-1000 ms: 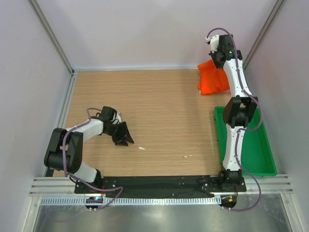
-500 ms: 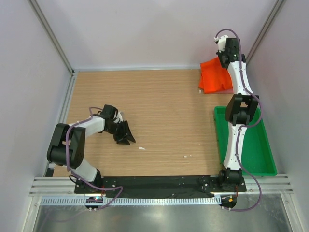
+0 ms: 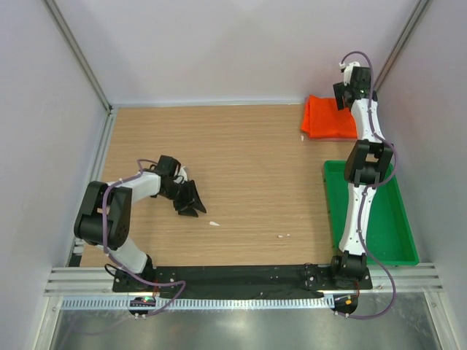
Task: Fold and stack the t-shirts
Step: Neatly place the folded tshirt to the corner, then reset both grippers
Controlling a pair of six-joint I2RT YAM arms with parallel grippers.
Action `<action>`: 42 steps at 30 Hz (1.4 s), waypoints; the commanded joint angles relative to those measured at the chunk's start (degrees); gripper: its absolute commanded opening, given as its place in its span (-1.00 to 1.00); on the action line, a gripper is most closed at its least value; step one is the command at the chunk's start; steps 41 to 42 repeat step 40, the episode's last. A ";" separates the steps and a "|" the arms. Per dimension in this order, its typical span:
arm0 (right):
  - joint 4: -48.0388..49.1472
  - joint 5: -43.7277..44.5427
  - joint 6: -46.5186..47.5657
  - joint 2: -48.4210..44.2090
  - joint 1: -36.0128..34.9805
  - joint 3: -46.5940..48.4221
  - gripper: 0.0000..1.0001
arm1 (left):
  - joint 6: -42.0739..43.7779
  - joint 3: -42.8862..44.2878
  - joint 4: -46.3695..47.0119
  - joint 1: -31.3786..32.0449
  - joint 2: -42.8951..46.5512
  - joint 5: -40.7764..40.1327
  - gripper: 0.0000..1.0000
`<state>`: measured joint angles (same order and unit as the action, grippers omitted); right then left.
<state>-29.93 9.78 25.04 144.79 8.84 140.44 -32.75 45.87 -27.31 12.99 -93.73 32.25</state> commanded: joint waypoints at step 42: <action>19.33 -40.61 -86.18 -112.76 -30.55 -133.57 0.99 | -48.80 -39.88 9.18 3.97 94.79 3.07 0.29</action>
